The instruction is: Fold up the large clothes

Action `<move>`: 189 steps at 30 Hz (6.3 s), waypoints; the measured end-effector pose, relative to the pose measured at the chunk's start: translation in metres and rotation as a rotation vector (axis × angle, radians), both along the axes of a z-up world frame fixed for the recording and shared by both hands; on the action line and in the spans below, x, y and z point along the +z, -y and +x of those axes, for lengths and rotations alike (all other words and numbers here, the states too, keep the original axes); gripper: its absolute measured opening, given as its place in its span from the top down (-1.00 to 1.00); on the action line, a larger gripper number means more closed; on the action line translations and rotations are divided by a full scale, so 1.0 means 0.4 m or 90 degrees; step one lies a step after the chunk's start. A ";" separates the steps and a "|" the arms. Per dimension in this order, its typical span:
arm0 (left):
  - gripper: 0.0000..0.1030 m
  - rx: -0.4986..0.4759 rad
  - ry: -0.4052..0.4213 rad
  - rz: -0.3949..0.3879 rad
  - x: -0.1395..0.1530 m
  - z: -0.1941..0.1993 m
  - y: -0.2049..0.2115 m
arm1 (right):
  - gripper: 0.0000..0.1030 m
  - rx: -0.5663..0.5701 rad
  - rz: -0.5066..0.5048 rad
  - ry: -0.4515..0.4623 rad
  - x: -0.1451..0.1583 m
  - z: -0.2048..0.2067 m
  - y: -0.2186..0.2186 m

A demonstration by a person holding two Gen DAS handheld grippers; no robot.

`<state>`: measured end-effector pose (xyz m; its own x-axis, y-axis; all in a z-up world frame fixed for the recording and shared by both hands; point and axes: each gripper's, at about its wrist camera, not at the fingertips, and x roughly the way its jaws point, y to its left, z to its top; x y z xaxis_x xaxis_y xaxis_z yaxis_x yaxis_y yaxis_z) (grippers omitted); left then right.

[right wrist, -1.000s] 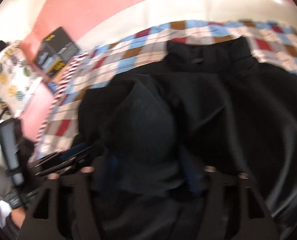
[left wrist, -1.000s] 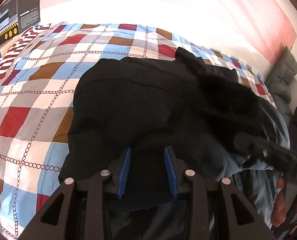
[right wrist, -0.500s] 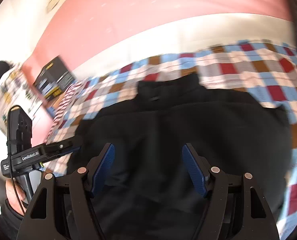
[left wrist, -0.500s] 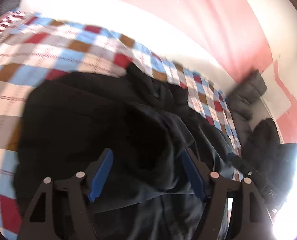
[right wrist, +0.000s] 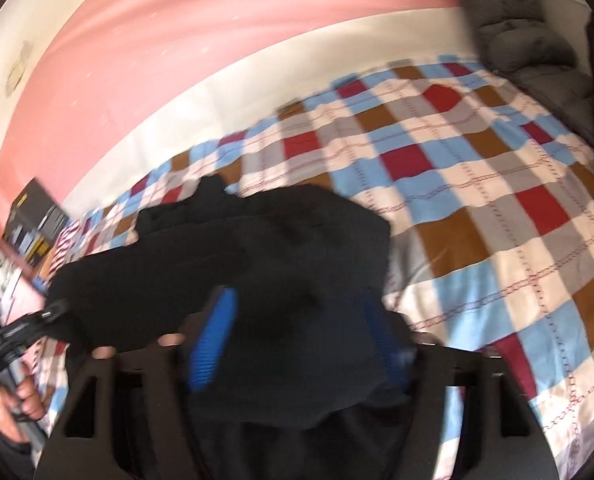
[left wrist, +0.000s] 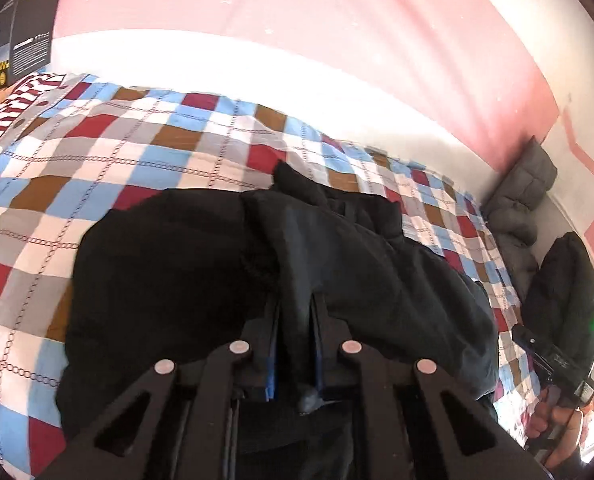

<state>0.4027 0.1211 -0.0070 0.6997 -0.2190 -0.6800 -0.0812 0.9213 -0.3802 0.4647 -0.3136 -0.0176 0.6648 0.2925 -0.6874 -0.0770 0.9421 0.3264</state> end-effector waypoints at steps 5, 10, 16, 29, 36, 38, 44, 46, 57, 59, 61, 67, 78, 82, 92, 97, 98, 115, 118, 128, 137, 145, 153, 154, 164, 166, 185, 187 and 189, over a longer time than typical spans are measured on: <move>0.72 0.020 -0.066 0.020 -0.110 0.025 -0.027 | 0.61 0.034 -0.049 -0.029 -0.061 0.053 -0.064; 0.60 0.023 -0.053 0.015 -0.158 0.012 -0.034 | 0.96 0.037 -0.113 -0.087 -0.188 0.128 -0.103; 0.50 0.035 -0.056 0.014 -0.149 -0.032 -0.066 | 0.99 0.037 -0.149 -0.079 -0.176 0.119 -0.107; 0.57 -0.043 0.003 0.173 -0.029 0.097 0.096 | 0.66 0.066 -0.095 -0.015 -0.064 0.173 -0.138; 0.53 -0.020 -0.037 0.245 -0.206 0.187 0.075 | 0.66 0.090 -0.148 -0.062 -0.177 0.259 -0.160; 0.53 -0.017 -0.030 0.223 -0.223 0.189 0.064 | 0.68 0.088 -0.172 -0.052 -0.197 0.259 -0.172; 0.56 -0.013 -0.052 0.227 -0.172 0.172 0.069 | 0.67 0.078 -0.187 -0.044 -0.152 0.234 -0.173; 0.56 -0.016 -0.028 0.197 -0.119 0.117 0.062 | 0.64 0.081 -0.166 -0.017 -0.103 0.182 -0.161; 0.57 -0.032 -0.034 0.184 -0.201 0.002 0.042 | 0.69 0.116 -0.129 -0.047 -0.194 0.054 -0.122; 0.58 -0.023 -0.041 0.199 -0.207 0.011 0.053 | 0.69 0.112 -0.171 -0.044 -0.199 0.058 -0.150; 0.58 -0.008 -0.048 0.204 -0.195 0.004 0.059 | 0.69 0.106 -0.196 -0.049 -0.190 0.058 -0.163; 0.59 -0.005 -0.047 0.191 -0.133 -0.052 0.036 | 0.07 0.082 -0.148 -0.012 -0.098 -0.005 -0.112; 0.53 0.000 -0.070 0.265 -0.203 0.131 0.041 | 0.07 0.068 -0.170 -0.063 -0.165 0.194 -0.137; 0.53 0.015 -0.067 0.255 -0.215 0.127 0.033 | 0.07 0.074 -0.187 -0.054 -0.175 0.186 -0.141; 0.54 0.021 -0.051 0.200 -0.154 -0.057 -0.012 | 0.07 0.099 -0.151 -0.025 -0.096 -0.008 -0.111; 0.54 0.031 -0.080 0.192 -0.204 -0.037 -0.023 | 0.05 0.104 -0.175 -0.066 -0.181 0.011 -0.108; 0.54 0.033 -0.086 0.201 -0.205 -0.032 -0.015 | 0.05 0.102 -0.183 -0.068 -0.182 0.014 -0.112; 0.55 0.019 -0.080 0.167 -0.073 -0.529 0.020 | 0.01 0.103 -0.114 -0.047 -0.003 -0.446 -0.017; 0.55 0.017 -0.087 0.148 -0.061 -0.624 0.039 | 0.01 0.108 -0.105 -0.055 0.006 -0.566 -0.020; 0.53 0.033 -0.101 0.129 -0.036 -0.845 0.055 | -0.24 0.146 -0.084 -0.077 0.001 -0.772 -0.039; 0.19 0.056 -0.118 0.130 -0.054 -0.929 0.024 | -0.25 0.141 -0.090 -0.077 -0.006 -0.857 -0.034; 0.07 0.079 -0.152 0.115 -0.112 -0.952 -0.021 | -0.46 0.090 -0.081 -0.111 -0.044 -0.856 0.061; 0.07 0.060 -0.190 0.094 -0.181 -0.950 -0.012 | -0.46 0.042 -0.066 -0.137 -0.091 -0.828 0.139; 0.07 0.059 -0.192 0.096 -0.187 -0.950 -0.009 | -0.46 0.037 -0.062 -0.142 -0.098 -0.825 0.146; 0.02 0.069 -0.219 0.016 -0.229 -0.959 -0.044 | -0.49 0.066 0.047 -0.218 -0.157 -0.811 0.156; 0.02 0.065 -0.215 0.009 -0.233 -0.967 -0.045 | -0.49 0.083 0.062 -0.222 -0.156 -0.814 0.155; 0.21 0.036 -0.241 -0.003 -0.251 -0.958 -0.041 | 0.14 0.087 0.131 -0.318 -0.207 -0.796 0.187; 0.43 0.029 -0.240 0.001 -0.240 -0.956 -0.035 | 0.42 0.091 0.159 -0.316 -0.202 -0.797 0.182; 0.64 0.024 -0.234 0.003 -0.221 -0.959 -0.032 | 0.46 0.096 0.146 -0.304 -0.181 -0.802 0.170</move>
<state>0.0189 0.1339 -0.0952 0.4157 -0.1931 -0.8887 -0.2461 0.9169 -0.3143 0.1440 -0.3816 -0.0901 0.2334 0.5377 -0.8101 0.0015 0.8330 0.5533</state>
